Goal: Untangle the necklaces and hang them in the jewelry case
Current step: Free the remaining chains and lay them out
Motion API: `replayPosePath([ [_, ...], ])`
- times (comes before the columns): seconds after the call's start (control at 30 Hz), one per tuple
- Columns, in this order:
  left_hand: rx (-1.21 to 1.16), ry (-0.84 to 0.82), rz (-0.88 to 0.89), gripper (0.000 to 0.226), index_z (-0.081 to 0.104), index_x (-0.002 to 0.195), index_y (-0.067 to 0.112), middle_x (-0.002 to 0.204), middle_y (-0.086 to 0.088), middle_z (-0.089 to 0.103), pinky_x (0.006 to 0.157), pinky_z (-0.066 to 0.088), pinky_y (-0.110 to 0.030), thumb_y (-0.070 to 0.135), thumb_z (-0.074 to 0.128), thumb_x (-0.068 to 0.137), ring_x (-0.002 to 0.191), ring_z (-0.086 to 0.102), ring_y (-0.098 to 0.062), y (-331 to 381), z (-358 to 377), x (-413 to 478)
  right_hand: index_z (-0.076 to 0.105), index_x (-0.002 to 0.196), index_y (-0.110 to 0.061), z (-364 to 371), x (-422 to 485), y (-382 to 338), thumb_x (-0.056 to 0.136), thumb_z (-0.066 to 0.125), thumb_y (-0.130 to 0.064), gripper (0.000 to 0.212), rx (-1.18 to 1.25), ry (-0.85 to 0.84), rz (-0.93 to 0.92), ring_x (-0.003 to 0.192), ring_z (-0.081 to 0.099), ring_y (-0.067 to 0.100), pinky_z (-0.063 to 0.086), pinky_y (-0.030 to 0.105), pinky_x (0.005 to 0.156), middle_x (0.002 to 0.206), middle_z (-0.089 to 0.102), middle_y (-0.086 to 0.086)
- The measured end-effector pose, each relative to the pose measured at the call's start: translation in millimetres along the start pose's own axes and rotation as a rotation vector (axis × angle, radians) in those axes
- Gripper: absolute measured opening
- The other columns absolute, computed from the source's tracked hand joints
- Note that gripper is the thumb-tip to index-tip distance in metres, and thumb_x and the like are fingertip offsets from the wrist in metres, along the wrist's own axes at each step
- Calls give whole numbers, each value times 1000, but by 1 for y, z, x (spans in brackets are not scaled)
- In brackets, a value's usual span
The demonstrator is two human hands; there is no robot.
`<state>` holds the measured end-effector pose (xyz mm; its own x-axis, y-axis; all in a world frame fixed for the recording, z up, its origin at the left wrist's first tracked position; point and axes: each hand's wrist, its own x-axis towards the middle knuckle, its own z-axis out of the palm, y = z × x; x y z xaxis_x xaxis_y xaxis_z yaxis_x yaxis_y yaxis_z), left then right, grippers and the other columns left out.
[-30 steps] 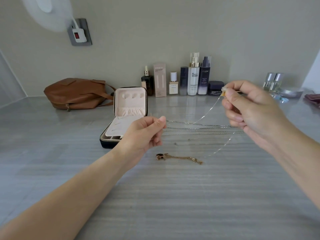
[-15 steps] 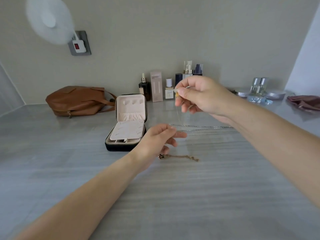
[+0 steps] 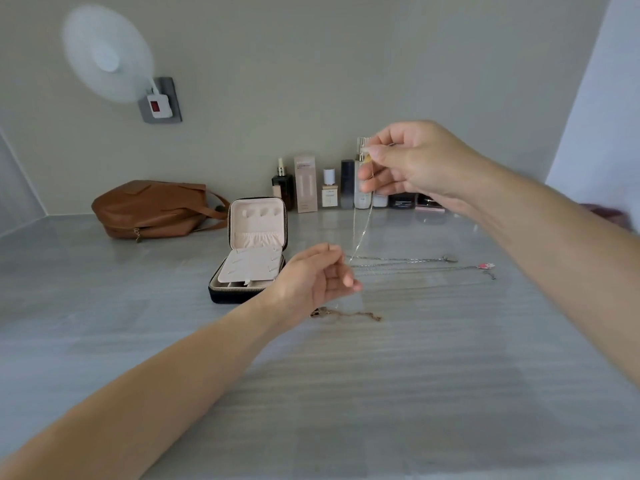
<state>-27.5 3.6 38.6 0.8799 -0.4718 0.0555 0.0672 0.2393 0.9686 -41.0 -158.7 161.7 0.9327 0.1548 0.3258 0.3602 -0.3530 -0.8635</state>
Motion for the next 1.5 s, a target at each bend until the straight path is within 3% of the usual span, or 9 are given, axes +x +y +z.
replayPosePath([
  [0.3, 172, 86, 45, 26, 53, 69, 12, 55, 1, 59, 50, 48, -22, 20, 47, 93, 46, 53, -11, 4, -1, 9, 52, 79, -18, -50, -30, 53, 94, 47, -15, 16, 111, 236, 214, 42, 55, 1, 34, 21, 53, 73, 62, 2],
  [0.47, 224, 37, 41, 28, 55, 63, 13, 57, 1, 58, 49, 45, -21, 21, 52, 90, 47, 50, -10, 9, 2, 13, 51, 79, -17, -78, -44, 78, 94, 45, -11, 18, 101, 332, 294, 57, 49, 12, 31, 24, 55, 75, 59, 5],
  [0.67, 267, 25, -18, 26, 57, 64, 13, 57, 2, 58, 48, 44, -19, 21, 55, 89, 48, 49, -9, 6, 3, 16, 54, 74, -16, -93, -53, 109, 93, 46, -8, 22, 91, 432, 364, 56, 42, 12, 31, 23, 53, 71, 54, 3],
  [0.8, 376, 99, -123, 18, 60, 70, 11, 58, 2, 61, 44, 42, -17, 18, 59, 87, 46, 48, -6, 2, 0, 20, 57, 87, -6, -91, -59, 130, 92, 48, -5, 11, 80, 416, 392, 53, 45, 12, 38, 20, 48, 69, 54, 6],
  [0.9, 566, 176, -164, 16, 60, 71, 11, 61, 0, 61, 40, 39, -16, 17, 61, 86, 43, 46, -6, -4, 1, 24, 58, 93, -3, -87, -62, 147, 91, 50, -4, 8, -13, 409, 400, 36, 50, 0, 39, 10, 37, 67, 56, 7],
  [1.03, 1083, 188, -105, 25, 57, 63, 12, 59, 1, 63, 45, 43, -19, 24, 60, 85, 50, 52, -14, -14, 7, 29, 62, 82, -4, -81, -65, 165, 87, 51, -2, 12, -189, 369, 415, 41, 54, 7, 36, 9, 34, 63, 59, 5],
  [1.17, 1325, 210, -121, 25, 56, 68, 12, 68, -8, 71, 49, 46, -24, 29, 53, 85, 48, 56, -20, -15, 11, 33, 59, 68, -15, -75, -66, 172, 85, 52, -5, 21, -362, 299, 455, 48, 57, 11, 36, 14, 35, 60, 63, 2],
  [1.33, 1511, 174, -151, 26, 60, 72, 7, 73, -14, 71, 46, 40, -20, 26, 49, 86, 44, 50, -15, -12, 10, 31, 61, 69, -13, -74, -68, 171, 82, 52, -5, 18, -382, 260, 523, 49, 55, 11, 31, 15, 33, 73, 65, 4],
  [1.5, 1475, 204, -144, 26, 60, 74, 7, 72, -5, 67, 58, 42, -24, 30, 54, 85, 64, 55, -18, -8, 0, 28, 64, 72, -12, -73, -70, 168, 79, 55, -5, 12, -394, 256, 533, 51, 55, 11, 34, 17, 40, 63, 64, 4],
])
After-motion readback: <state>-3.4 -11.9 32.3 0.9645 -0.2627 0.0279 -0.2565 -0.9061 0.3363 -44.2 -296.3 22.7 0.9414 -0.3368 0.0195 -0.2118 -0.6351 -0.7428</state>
